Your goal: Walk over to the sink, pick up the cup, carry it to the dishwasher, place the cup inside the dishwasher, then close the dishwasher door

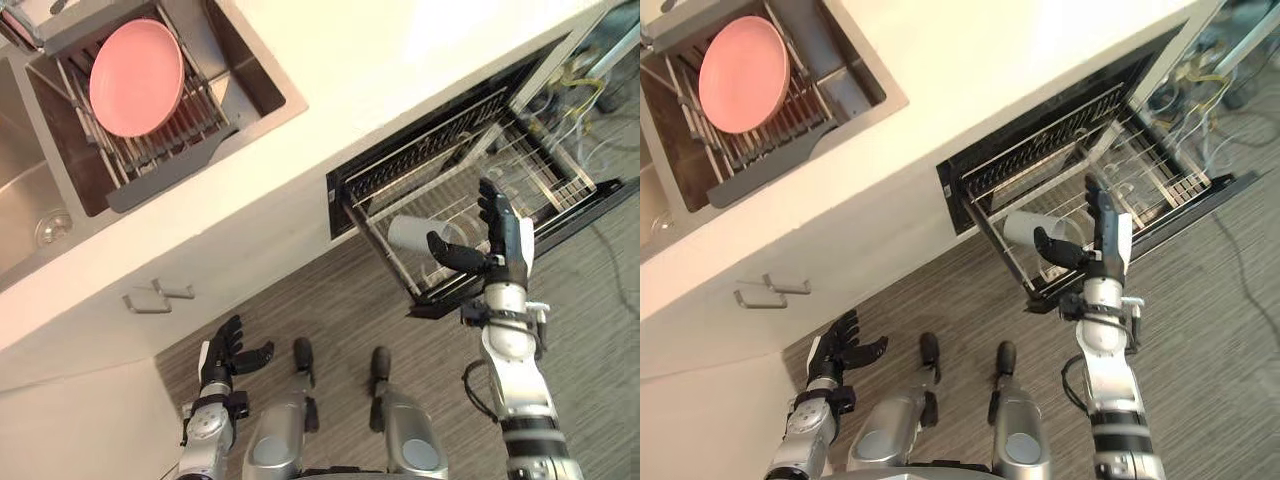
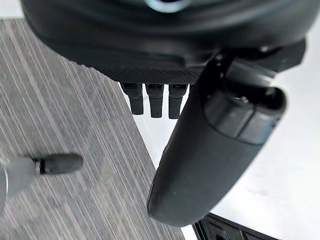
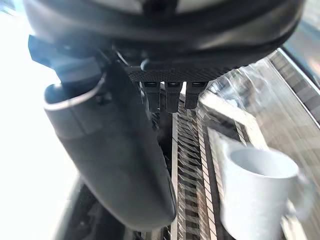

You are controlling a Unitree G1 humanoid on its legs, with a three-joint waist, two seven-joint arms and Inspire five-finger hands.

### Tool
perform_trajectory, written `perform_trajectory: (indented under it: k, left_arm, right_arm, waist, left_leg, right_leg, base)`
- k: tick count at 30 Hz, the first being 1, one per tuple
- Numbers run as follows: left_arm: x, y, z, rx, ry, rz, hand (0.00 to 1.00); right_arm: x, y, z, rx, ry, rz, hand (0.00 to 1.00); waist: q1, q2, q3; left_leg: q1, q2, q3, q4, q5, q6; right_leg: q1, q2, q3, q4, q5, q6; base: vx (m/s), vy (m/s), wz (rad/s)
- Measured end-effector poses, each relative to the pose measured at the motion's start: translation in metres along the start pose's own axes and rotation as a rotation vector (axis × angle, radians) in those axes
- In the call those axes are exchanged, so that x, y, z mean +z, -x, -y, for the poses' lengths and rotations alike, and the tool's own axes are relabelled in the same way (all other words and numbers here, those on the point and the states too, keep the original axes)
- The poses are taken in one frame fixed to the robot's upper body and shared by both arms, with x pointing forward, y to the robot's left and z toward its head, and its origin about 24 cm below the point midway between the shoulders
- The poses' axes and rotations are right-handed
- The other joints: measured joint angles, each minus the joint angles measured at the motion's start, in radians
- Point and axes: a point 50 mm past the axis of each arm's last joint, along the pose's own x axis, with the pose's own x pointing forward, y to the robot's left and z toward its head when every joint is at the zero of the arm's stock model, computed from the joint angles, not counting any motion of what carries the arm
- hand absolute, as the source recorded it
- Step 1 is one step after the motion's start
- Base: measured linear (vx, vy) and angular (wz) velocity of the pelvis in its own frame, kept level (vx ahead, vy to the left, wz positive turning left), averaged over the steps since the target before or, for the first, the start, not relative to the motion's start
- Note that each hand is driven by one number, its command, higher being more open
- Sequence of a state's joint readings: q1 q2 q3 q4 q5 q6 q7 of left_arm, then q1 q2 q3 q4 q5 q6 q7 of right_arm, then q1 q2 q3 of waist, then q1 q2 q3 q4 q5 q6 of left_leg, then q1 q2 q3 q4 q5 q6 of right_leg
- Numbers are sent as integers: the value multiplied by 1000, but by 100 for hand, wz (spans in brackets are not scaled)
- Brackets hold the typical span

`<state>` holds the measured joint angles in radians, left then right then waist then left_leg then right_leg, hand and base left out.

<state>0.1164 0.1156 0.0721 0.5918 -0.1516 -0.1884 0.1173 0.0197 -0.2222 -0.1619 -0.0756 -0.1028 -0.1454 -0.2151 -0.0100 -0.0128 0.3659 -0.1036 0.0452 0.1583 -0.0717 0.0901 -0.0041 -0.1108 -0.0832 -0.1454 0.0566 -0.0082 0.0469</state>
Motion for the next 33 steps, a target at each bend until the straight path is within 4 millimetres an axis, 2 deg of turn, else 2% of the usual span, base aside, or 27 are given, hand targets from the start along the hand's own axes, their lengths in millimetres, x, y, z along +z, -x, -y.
perform_trajectory:
  k: [3, 6, 11, 13, 17, 19, 21, 22, 23, 24, 25, 26, 27, 29, 30, 31, 32, 33]
  left_arm:
    - [-9, 5, -2, -9, -33, -34, 90]
    - [-11, 6, -5, 6, -27, -41, 90]
    - [-26, 18, -29, 101, 6, -88, 90]
    - [-33, 24, -38, 135, 13, -112, 90]
    - [-42, 31, -43, 155, 13, -141, 90]
    - [-43, 32, -41, 150, 8, -143, 90]
    - [-43, 32, -41, 147, -1, -143, 90]
    - [-43, 32, -39, 145, -6, -145, 90]
    - [-42, 32, -36, 140, -3, -142, 90]
    - [-44, 32, -30, 136, 12, -145, 90]
    - [-46, 33, -27, 132, 19, -151, 90]
    - [-50, 37, -24, 131, 31, -165, 90]
    - [-54, 41, -24, 138, 33, -181, 90]
    - [-61, 47, -27, 150, 28, -204, 90]
    - [-65, 51, -28, 158, 25, -219, 90]
    - [-67, 53, -29, 160, 24, -226, 90]
    - [-69, 56, -30, 164, 21, -237, 90]
    - [-70, 57, -31, 165, 20, -239, 90]
  right_arm:
    - [10, 11, 10, -4, -6, 55, 90]
    - [16, 16, 10, 21, -29, 81, 90]
    - [17, 29, 11, 73, -86, 72, 90]
    - [21, 31, 13, 78, -111, 87, 90]
    - [25, 33, 13, 91, -123, 113, 90]
    - [26, 32, 13, 92, -122, 123, 90]
    - [26, 32, 13, 90, -121, 125, 90]
    - [27, 32, 15, 84, -118, 128, 90]
    - [29, 31, 18, 74, -107, 140, 90]
    - [31, 27, 23, 62, -85, 157, 90]
    - [33, 26, 25, 56, -74, 166, 90]
    - [35, 21, 27, 48, -63, 185, 90]
    - [37, 17, 26, 48, -67, 193, 90]
    - [40, 14, 22, 55, -69, 213, 90]
    - [41, 13, 20, 62, -67, 218, 90]
    - [40, 12, 19, 65, -62, 217, 90]
    - [38, 11, 16, 76, -51, 209, 90]
    - [36, 10, 15, 84, -43, 203, 90]
  waist:
    - [-17, -19, -50]
    - [-23, -19, -78]
    - [-25, -13, -154]
    - [-27, -10, -166]
    - [-26, -7, -188]
    - [-24, -2, -194]
    - [-18, 2, -195]
    - [-21, 8, -199]
    - [-26, 13, -198]
    - [-29, 27, -203]
    - [-29, 40, -207]
    - [-27, 55, -207]
    - [-5, 56, -208]
    - [7, 56, -208]
    - [9, 53, -207]
    - [9, 51, -206]
    - [6, 32, -200]
    - [1, 24, -200]
  left_leg:
    - [24, 2, 3, 0, -15, -4]
    - [59, 4, 5, 0, -26, -9]
    - [91, 9, 6, 5, -40, -12]
    - [101, 8, 0, 7, -40, -13]
    - [83, 6, -33, 32, -45, -16]
    - [15, 2, -91, 98, -58, -21]
    - [-12, 3, -108, 117, -72, -26]
    - [-36, 27, -28, 137, -92, -7]
    - [-52, 62, 81, 162, -104, -1]
    - [-73, 124, 256, 224, -116, 7]
    - [-78, 152, 329, 248, -119, 8]
    - [-79, 175, 399, 266, -93, 13]
    - [-78, 168, 396, 276, -96, 11]
    - [-76, 146, 392, 283, -115, 20]
    - [-69, 131, 391, 284, -134, 27]
    - [-64, 121, 391, 288, -144, 29]
    - [-52, 93, 388, 308, -182, 44]
    - [-47, 82, 383, 320, -198, 46]
  right_leg:
    - [30, 3, 0, -12, -9, -1]
    - [64, 5, 1, -13, -19, -1]
    - [100, 9, -2, -19, -27, -3]
    - [116, 8, -9, -22, -27, -3]
    - [130, 5, -44, -24, -29, -4]
    - [128, 2, -109, -14, -38, -7]
    - [126, 0, -144, -5, -45, -10]
    - [132, -3, -196, -8, -47, -12]
    - [142, -12, -239, -15, -48, -11]
    - [145, -22, -284, -16, -51, -5]
    - [146, -25, -304, -12, -55, -1]
    - [146, -36, -328, 11, -71, 13]
    - [146, -51, -326, 23, -75, 20]
    - [152, -67, -330, 27, -78, 37]
    - [150, -93, -331, 55, -96, 47]
    - [143, -110, -330, 84, -118, 47]
    - [121, -169, -327, 189, -181, 58]
    - [116, -191, -325, 237, -198, 62]
  base:
    - [112, -30, -2]
    - [51, -21, -4]
    - [5, -4, -1]
    - [3, -6, 8]
    - [-29, -4, 28]
    - [-86, -19, 77]
    - [-77, -17, 77]
    - [-67, -19, 109]
    - [-53, 24, 145]
    - [-9, 62, 119]
    - [17, 125, 108]
    - [30, 137, 58]
    - [34, 131, 36]
    - [47, 105, 9]
    - [52, 119, 11]
    - [70, 195, 14]
    - [69, 173, 15]
    - [101, 163, 19]
